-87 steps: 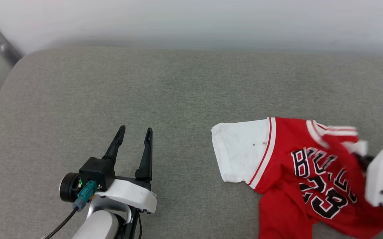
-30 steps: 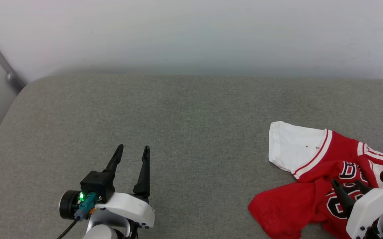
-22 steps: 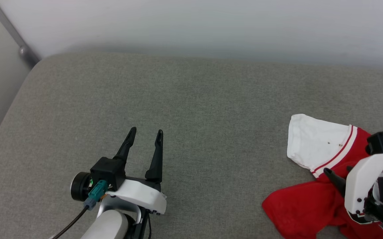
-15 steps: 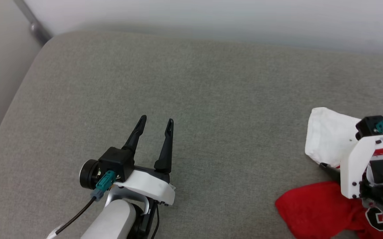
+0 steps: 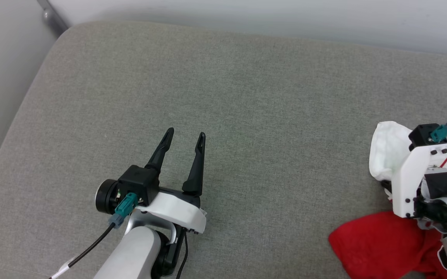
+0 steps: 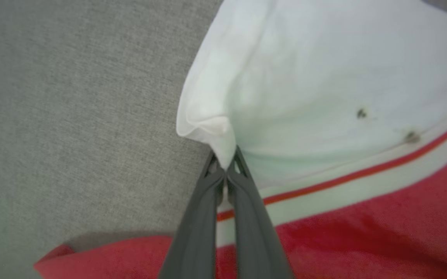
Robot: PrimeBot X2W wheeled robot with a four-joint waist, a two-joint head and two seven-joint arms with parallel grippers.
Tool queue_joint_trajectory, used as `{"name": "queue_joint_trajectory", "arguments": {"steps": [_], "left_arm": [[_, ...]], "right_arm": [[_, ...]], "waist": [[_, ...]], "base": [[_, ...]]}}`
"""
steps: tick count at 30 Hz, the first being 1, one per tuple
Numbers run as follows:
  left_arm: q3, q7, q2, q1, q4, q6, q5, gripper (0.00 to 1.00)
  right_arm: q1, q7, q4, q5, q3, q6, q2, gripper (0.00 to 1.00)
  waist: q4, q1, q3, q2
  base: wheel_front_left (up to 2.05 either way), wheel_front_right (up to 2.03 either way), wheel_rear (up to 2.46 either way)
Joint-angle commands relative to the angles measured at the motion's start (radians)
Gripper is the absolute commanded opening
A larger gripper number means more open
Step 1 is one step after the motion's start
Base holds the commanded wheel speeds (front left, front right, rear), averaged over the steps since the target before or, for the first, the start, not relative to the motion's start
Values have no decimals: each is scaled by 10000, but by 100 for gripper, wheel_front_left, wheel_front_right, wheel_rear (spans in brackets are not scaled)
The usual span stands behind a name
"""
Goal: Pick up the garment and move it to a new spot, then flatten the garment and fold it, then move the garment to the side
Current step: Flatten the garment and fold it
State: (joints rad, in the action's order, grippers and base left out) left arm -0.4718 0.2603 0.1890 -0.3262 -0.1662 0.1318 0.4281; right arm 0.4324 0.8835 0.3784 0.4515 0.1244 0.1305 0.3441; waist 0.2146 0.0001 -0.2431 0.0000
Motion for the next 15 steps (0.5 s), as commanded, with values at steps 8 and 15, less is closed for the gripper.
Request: {"name": "queue_joint_trajectory", "arguments": {"steps": [8, 15], "left_arm": [[140, 59, 85, 356, -205, -162, -205, 100], [104, 43, 190, 597, -280, -132, -168, 100]], "right_arm": [[389, -1871, -1040, 75, 1290, 2, -527, 0], [-345, -2939, -1940, 881, 3448, 2, -1328, 0]], "waist": [[-346, -1, 600, 0], [-576, -1, 1076, 0]], "base": [[0, 0, 0], [0, 0, 0]]}}
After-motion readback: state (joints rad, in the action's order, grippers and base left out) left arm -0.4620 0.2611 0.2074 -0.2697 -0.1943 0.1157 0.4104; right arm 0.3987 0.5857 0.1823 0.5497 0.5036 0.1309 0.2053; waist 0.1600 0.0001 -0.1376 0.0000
